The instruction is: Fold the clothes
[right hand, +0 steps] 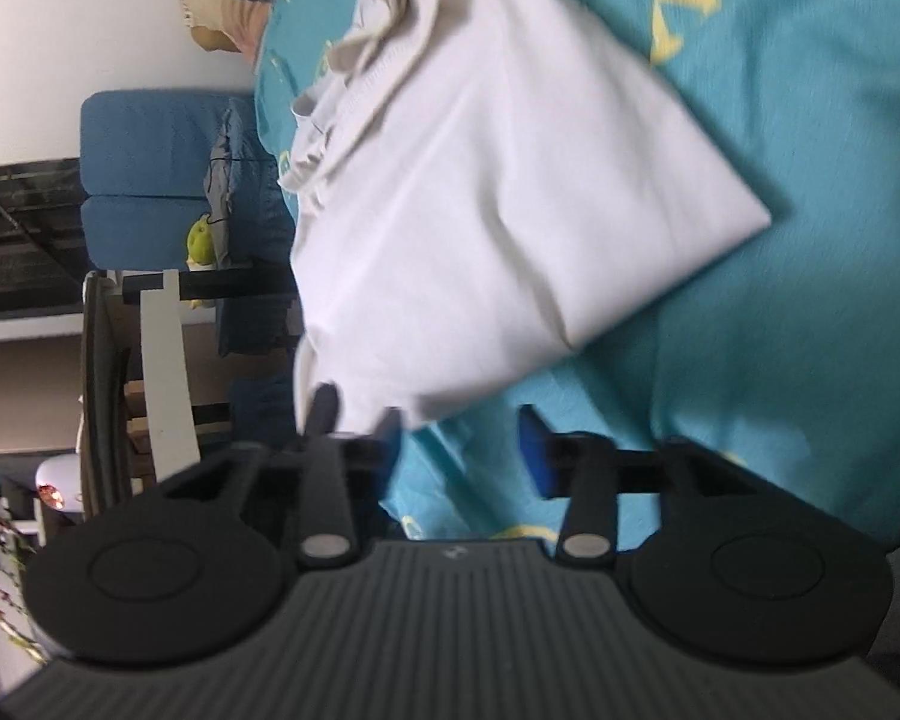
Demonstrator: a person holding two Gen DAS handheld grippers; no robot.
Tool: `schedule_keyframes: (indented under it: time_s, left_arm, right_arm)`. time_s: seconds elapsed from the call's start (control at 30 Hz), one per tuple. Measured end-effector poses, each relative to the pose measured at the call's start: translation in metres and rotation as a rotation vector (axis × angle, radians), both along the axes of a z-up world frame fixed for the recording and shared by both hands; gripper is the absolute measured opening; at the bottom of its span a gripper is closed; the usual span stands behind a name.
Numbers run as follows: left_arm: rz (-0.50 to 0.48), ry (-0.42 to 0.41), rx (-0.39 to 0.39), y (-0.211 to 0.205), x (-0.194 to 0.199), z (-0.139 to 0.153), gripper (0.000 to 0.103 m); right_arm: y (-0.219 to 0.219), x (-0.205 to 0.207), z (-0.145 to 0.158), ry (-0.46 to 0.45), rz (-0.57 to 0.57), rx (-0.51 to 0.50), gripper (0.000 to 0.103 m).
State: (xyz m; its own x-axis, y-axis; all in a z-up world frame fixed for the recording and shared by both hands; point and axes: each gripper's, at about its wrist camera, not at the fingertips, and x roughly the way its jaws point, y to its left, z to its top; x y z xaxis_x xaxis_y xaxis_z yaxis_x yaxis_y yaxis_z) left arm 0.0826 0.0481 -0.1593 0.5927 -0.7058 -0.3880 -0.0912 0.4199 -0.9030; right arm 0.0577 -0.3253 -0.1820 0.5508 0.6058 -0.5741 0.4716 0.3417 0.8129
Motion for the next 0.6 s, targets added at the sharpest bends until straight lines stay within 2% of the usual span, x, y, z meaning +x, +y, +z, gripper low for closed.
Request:
schedule_keyframes:
  time_s: [0.07,0.2,0.3,0.4,0.43,0.47,0.53,0.6]
  left_arm:
    - [0.01,-0.017,-0.023,0.003,-0.001,0.001,0.008]
    - [0.037,-0.031,-0.062,0.01,-0.003,0.002,0.007]
    - [0.049,-0.035,-0.086,0.012,-0.004,0.002,0.007]
    - [0.053,-0.049,-0.092,0.012,0.003,0.008,0.006]
    - [0.053,-0.063,-0.094,0.013,0.002,0.011,0.006]
    - [0.052,-0.078,-0.097,0.013,0.002,0.013,0.006]
    - [0.042,-0.098,-0.091,0.012,0.001,0.02,0.006]
    - [0.033,-0.115,-0.09,0.012,-0.001,0.028,0.006]
  right_arm:
    - [0.005,0.004,-0.004,0.02,0.004,0.039,0.064]
    - [-0.005,0.003,-0.014,0.016,-0.111,0.091,0.064]
    - [-0.029,-0.007,-0.011,-0.015,-0.272,0.061,0.064]
    - [-0.036,-0.011,-0.007,-0.04,-0.323,0.06,0.062]
    - [-0.036,-0.011,-0.002,-0.053,-0.316,0.034,0.05]
    - [-0.034,-0.011,0.004,-0.065,-0.298,-0.011,0.03]
    - [-0.032,-0.01,0.017,-0.09,-0.262,-0.102,0.016]
    - [-0.031,-0.01,0.031,-0.125,-0.242,-0.145,0.011]
